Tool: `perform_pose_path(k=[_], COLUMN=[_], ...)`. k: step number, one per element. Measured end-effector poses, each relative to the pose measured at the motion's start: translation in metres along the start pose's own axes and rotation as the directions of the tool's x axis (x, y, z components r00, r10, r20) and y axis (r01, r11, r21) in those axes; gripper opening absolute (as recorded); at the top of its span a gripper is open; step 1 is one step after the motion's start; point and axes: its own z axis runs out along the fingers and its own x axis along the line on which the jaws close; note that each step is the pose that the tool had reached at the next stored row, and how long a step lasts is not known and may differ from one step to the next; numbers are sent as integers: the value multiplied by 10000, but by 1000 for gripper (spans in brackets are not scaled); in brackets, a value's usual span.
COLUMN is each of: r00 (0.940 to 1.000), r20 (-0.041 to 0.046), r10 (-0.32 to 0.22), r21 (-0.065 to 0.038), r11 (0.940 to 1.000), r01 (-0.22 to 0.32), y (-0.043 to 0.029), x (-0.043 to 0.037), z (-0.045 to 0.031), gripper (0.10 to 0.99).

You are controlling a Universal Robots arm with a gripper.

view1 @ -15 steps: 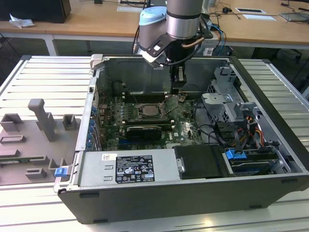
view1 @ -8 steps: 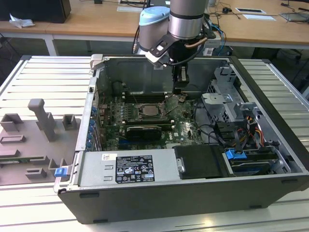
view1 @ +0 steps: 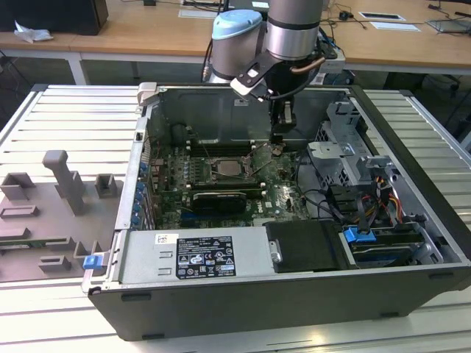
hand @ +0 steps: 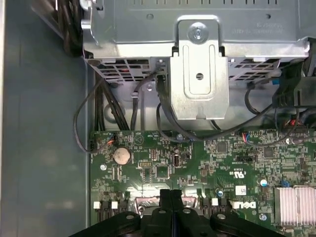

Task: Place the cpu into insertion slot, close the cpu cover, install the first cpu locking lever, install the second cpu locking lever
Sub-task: 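Close the cpu cover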

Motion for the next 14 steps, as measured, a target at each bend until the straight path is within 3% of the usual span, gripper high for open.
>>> perform_pose_path(k=[14], r00=[10000], r20=[0], r10=[0], r21=[0], r11=[10000], r01=[0], y=[123], x=[2], z=[7], gripper=[106])
